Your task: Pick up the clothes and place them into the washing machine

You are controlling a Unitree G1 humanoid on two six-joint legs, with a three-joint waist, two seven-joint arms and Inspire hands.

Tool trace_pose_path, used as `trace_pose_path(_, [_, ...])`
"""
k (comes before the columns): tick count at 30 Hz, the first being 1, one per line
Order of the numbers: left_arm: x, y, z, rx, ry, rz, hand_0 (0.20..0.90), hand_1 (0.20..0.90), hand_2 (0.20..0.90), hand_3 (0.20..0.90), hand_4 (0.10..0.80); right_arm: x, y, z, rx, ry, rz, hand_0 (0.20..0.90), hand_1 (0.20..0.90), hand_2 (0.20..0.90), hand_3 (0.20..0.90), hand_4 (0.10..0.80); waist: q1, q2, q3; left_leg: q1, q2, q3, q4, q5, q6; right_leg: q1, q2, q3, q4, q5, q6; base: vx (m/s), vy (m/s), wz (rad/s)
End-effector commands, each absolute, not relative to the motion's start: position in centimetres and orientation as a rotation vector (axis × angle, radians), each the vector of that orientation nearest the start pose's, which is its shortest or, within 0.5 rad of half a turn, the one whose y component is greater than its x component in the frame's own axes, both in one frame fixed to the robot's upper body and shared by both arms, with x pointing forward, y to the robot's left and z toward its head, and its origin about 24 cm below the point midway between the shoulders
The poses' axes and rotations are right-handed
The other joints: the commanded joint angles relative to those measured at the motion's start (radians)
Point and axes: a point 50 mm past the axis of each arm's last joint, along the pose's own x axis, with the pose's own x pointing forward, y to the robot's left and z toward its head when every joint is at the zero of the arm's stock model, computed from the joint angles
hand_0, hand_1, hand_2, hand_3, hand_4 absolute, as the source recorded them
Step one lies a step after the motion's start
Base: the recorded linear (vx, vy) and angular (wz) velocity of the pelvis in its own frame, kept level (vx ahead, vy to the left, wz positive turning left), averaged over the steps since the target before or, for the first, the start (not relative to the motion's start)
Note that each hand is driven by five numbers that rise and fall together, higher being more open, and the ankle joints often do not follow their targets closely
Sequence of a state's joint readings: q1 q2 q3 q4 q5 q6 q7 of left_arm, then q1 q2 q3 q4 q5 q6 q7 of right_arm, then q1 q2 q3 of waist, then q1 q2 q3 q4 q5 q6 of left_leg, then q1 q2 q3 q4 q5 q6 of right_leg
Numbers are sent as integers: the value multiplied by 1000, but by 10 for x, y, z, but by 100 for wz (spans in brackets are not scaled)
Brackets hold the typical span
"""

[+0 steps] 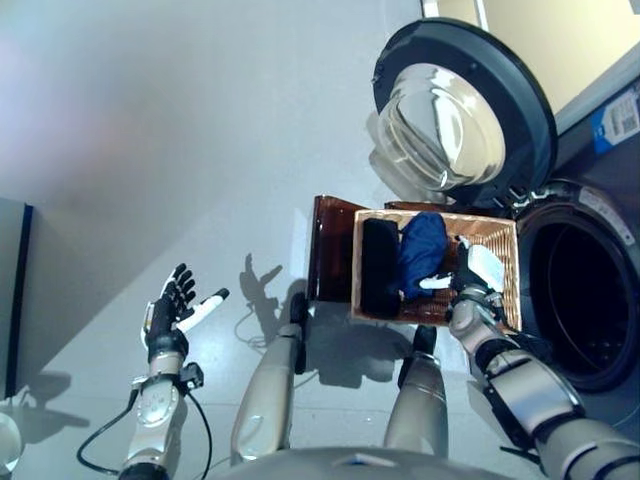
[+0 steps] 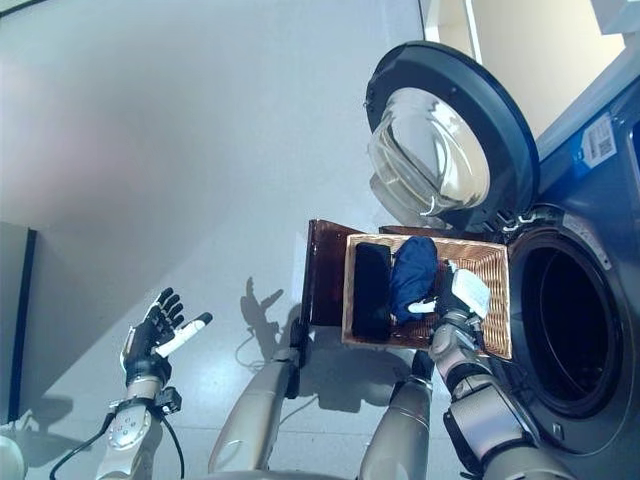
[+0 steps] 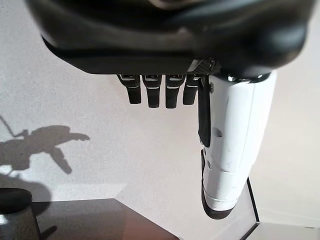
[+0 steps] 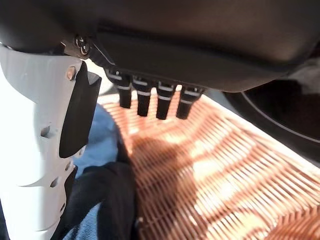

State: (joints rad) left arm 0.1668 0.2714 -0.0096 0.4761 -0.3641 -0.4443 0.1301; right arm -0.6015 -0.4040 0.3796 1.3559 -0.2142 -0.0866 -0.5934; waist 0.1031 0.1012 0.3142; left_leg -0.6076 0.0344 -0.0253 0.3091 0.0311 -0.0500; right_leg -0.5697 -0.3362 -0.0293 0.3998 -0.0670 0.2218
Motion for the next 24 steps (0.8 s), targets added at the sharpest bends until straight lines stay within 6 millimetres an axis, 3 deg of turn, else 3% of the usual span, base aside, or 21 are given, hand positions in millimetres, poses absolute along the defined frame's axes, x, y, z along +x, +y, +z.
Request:
trace_pose_path(1, [174, 269, -14, 27, 17, 366, 900, 900, 900, 900, 800, 306, -291, -2, -989, 381, -560, 900, 900, 900, 900, 800, 28, 5, -45, -24, -16, -4, 57, -51, -15, -26, -10, 7, -27, 123, -55, 13, 25, 5])
trace_pose_path(7, [174, 270, -13, 22, 12, 368, 900, 900, 900, 900, 800, 316, -282, 6, -790, 333, -604, 900, 900, 900, 900, 800, 37, 4, -48, -33, -21, -3, 53, -53, -10, -27, -18, 1, -33, 129, -53, 26, 16, 6])
trace_pose_path(14, [171, 275, -18, 22, 42, 404, 900, 900, 900, 900, 800, 316, -265, -2, -477, 322, -649, 900, 900, 900, 900, 800, 32, -17, -66, -10, -17, 1, 32, -58, -9, -9, -17, -1, -51, 130, -50, 42, 9, 3])
trace_pose_path(18, [172, 276, -18, 18, 45, 407, 900, 900, 900, 900, 800, 316, -261, -5, -467, 346, -645, 900, 900, 900, 900, 800, 35, -19, -70, -12, -16, 1, 37, -62, -8, -9, -17, 0, -52, 129, -51, 0, 0, 0])
trace_pose_path(24, [172, 277, -14, 33, 32, 400, 900, 900, 900, 900, 800, 318, -270, 1, -585, 366, -668, 900, 900, 900, 900, 800, 45, -3, -64, -37, -21, 3, 55, -64, -7, -30, -20, 3, -38, 125, -53, -5, 4, 0])
